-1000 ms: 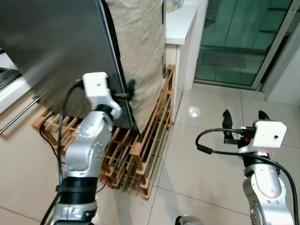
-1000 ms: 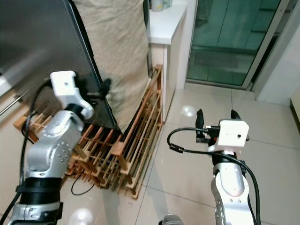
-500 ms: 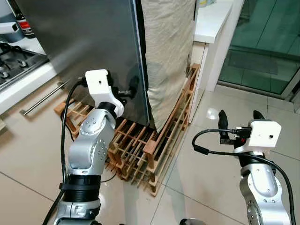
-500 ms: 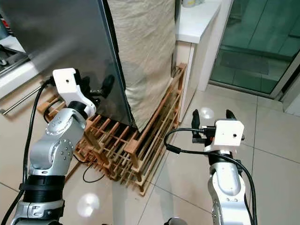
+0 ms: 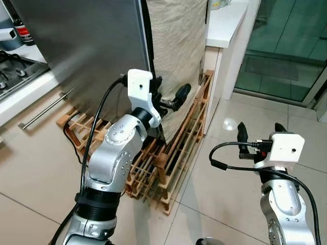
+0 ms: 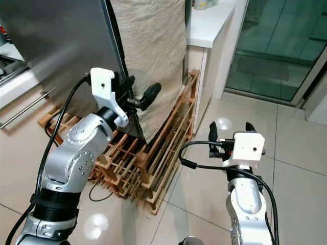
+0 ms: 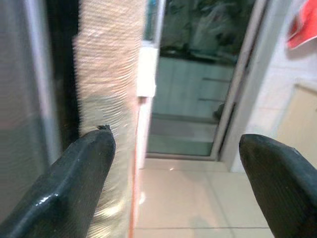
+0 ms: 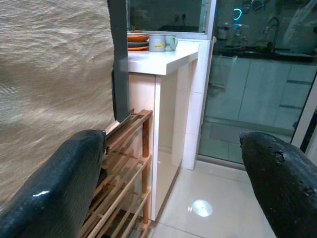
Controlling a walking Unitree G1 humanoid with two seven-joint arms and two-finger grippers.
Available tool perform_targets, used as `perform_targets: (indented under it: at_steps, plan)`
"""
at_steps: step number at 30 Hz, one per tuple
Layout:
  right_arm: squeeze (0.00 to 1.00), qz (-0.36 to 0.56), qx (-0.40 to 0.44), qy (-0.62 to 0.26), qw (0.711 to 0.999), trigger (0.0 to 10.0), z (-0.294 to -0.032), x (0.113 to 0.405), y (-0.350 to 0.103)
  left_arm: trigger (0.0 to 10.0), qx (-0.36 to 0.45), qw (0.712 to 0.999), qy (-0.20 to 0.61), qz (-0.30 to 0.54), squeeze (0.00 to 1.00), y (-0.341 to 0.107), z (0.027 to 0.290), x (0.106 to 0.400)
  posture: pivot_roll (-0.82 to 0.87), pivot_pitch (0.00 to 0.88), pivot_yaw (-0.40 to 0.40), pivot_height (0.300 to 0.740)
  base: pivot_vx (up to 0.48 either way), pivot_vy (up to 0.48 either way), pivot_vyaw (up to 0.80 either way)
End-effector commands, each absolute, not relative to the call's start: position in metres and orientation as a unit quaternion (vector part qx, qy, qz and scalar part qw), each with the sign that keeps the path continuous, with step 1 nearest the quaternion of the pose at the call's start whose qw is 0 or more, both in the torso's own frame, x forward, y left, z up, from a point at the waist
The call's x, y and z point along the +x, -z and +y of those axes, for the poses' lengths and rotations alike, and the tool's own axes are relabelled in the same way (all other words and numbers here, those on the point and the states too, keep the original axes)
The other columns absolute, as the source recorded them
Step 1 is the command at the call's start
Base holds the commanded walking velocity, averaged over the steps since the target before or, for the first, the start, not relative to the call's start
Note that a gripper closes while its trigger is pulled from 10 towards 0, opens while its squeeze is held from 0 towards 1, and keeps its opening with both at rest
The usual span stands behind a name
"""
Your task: Restocking fridge
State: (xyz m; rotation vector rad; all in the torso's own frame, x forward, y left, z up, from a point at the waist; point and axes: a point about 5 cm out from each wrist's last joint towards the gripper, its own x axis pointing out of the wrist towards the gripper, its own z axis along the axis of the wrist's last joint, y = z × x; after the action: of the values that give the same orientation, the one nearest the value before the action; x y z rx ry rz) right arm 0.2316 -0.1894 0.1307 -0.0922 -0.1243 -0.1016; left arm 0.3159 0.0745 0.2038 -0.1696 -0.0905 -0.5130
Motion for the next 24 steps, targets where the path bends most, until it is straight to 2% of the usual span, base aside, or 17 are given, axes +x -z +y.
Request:
perform_targets:
  at_steps: [1,7,19,24]
  plan:
    - [0.0,-0.062,-0.05,0.055,0.995,10.0,-0.19,0.23,-0.13,10.0,-0.067,0.972,0.218,-0.05,0.0,-0.205,0.085,0.322,-0.15,0.0,0.104,0.74,0.0,0.0,0.0]
    - [0.0,-0.074,-0.035,0.013,0.997,10.0,-0.181,0.226,-0.134,10.0,-0.093,0.976,0.187,-0.055,0.0,-0.21,0.096,0.327,-0.16,0.0,0.106,0.74,0.0,0.0,0.0]
    - [0.0,-0.067,-0.04,-0.045,0.996,10.0,-0.172,0.224,-0.134,10.0,-0.111,0.969,0.213,-0.052,0.0,-0.211,0.084,0.327,-0.17,0.0,0.106,0.74,0.0,0.0,0.0]
    - [0.0,-0.063,-0.047,-0.042,0.996,10.0,-0.175,0.225,-0.132,10.0,-0.115,0.966,0.225,-0.047,0.0,-0.21,0.078,0.328,-0.18,0.0,0.104,0.74,0.0,0.0,0.0]
